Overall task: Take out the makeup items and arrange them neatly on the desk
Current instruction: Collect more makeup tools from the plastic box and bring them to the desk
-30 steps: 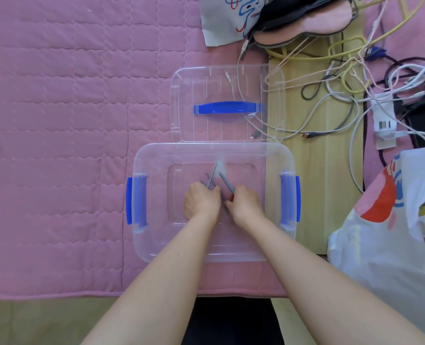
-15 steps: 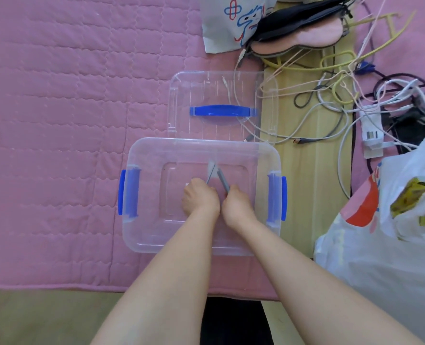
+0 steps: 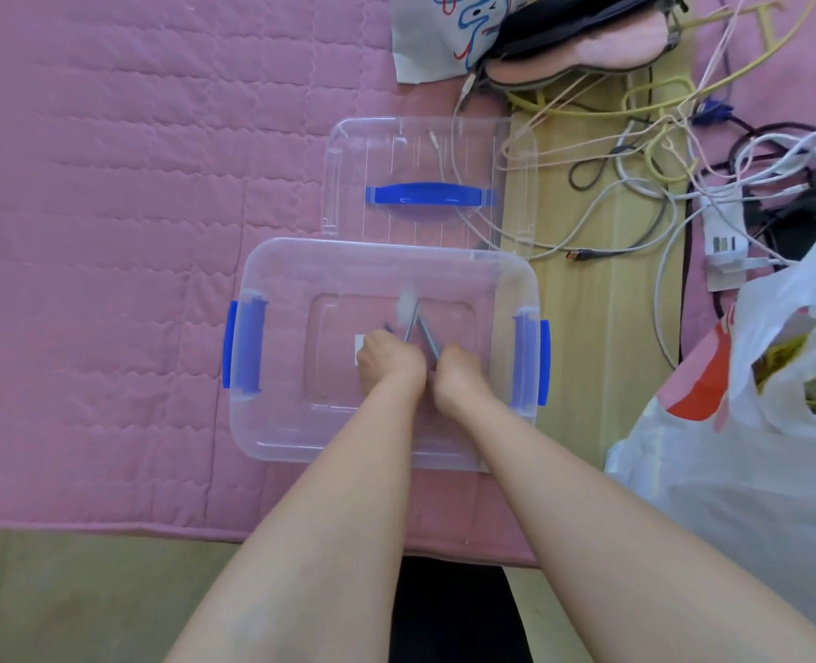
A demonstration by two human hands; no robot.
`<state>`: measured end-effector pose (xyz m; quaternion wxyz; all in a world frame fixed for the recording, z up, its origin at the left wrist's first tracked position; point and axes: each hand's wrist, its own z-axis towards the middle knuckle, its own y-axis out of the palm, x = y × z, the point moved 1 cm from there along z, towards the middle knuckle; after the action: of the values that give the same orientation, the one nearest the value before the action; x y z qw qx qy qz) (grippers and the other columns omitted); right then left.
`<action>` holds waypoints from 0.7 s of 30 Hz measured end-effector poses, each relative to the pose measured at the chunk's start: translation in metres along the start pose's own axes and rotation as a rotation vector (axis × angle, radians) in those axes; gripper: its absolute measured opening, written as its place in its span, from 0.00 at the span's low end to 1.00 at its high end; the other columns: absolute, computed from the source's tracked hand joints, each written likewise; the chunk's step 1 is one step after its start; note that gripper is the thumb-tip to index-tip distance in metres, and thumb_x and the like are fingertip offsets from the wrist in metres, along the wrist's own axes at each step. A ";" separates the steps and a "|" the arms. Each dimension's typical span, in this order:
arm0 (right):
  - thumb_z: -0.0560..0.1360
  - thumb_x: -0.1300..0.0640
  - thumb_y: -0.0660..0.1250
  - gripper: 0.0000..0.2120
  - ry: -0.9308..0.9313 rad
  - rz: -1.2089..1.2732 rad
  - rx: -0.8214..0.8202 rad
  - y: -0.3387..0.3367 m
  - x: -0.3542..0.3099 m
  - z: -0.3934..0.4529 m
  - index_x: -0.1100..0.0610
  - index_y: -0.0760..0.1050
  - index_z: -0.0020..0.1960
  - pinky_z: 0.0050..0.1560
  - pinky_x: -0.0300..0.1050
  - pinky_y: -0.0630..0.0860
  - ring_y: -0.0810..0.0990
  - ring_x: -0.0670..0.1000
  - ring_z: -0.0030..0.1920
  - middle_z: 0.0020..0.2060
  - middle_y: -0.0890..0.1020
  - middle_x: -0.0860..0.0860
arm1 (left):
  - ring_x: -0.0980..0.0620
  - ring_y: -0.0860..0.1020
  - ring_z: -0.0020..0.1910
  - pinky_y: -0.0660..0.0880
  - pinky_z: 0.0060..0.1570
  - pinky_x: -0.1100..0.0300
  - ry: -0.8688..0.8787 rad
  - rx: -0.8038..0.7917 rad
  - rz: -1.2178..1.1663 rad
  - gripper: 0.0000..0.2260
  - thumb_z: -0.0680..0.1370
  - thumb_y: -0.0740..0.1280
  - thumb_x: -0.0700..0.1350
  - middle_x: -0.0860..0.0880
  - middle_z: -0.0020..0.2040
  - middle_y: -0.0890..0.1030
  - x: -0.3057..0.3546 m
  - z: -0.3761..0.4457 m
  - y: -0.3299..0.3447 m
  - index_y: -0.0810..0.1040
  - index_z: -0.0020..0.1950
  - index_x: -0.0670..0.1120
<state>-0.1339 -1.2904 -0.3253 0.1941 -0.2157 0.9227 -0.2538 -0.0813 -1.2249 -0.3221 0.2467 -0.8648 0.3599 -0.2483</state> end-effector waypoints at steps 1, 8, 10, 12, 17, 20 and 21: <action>0.77 0.60 0.64 0.14 -0.004 -0.029 -0.013 0.003 0.000 0.001 0.66 0.71 0.61 0.52 0.49 0.74 0.77 0.62 0.59 0.58 0.78 0.64 | 0.41 0.80 0.54 0.75 0.48 0.54 -0.005 -0.017 -0.023 0.12 0.72 0.70 0.42 0.40 0.54 0.82 -0.002 0.003 -0.001 0.79 0.53 0.41; 0.75 0.60 0.65 0.11 -0.011 0.000 0.016 0.008 0.001 0.004 0.63 0.73 0.56 0.44 0.46 0.70 0.78 0.64 0.56 0.55 0.79 0.63 | 0.43 0.82 0.48 0.77 0.44 0.55 -0.008 -0.070 -0.058 0.12 0.66 0.73 0.44 0.40 0.48 0.83 -0.009 0.012 -0.007 0.80 0.46 0.40; 0.76 0.57 0.65 0.11 0.001 0.053 0.002 0.006 0.001 0.004 0.63 0.74 0.55 0.43 0.46 0.69 0.79 0.64 0.54 0.53 0.79 0.63 | 0.42 0.82 0.48 0.78 0.45 0.54 -0.012 -0.053 -0.062 0.11 0.66 0.73 0.44 0.41 0.48 0.84 -0.007 0.011 -0.005 0.80 0.46 0.41; 0.76 0.56 0.65 0.11 0.018 0.093 -0.010 0.004 0.001 0.004 0.63 0.75 0.53 0.42 0.46 0.69 0.80 0.63 0.53 0.52 0.80 0.63 | 0.41 0.81 0.51 0.75 0.45 0.55 -0.004 -0.019 -0.023 0.12 0.68 0.72 0.45 0.40 0.50 0.83 -0.006 0.008 -0.003 0.80 0.48 0.41; 0.76 0.52 0.65 0.13 0.083 0.240 -0.018 0.003 0.001 0.007 0.63 0.77 0.50 0.40 0.47 0.72 0.81 0.61 0.50 0.49 0.82 0.63 | 0.38 0.78 0.57 0.70 0.43 0.53 0.074 0.052 0.114 0.10 0.76 0.67 0.42 0.39 0.56 0.80 -0.005 0.003 0.003 0.78 0.54 0.39; 0.74 0.50 0.68 0.14 0.116 0.361 -0.022 0.006 0.002 0.009 0.62 0.77 0.44 0.39 0.46 0.76 0.81 0.57 0.43 0.42 0.82 0.60 | 0.37 0.77 0.58 0.74 0.50 0.51 0.068 0.025 0.104 0.12 0.75 0.68 0.42 0.37 0.57 0.79 -0.007 0.009 0.004 0.77 0.55 0.36; 0.73 0.49 0.69 0.14 0.125 0.399 -0.020 0.006 0.003 0.010 0.61 0.76 0.41 0.36 0.43 0.74 0.80 0.55 0.39 0.39 0.81 0.59 | 0.37 0.78 0.58 0.74 0.50 0.51 0.066 0.015 0.097 0.13 0.74 0.69 0.43 0.37 0.57 0.80 -0.006 0.010 0.005 0.78 0.55 0.36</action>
<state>-0.1334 -1.2904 -0.3374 0.1809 -0.0144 0.9599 -0.2137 -0.0814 -1.2205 -0.3345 0.2528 -0.8360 0.4074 -0.2670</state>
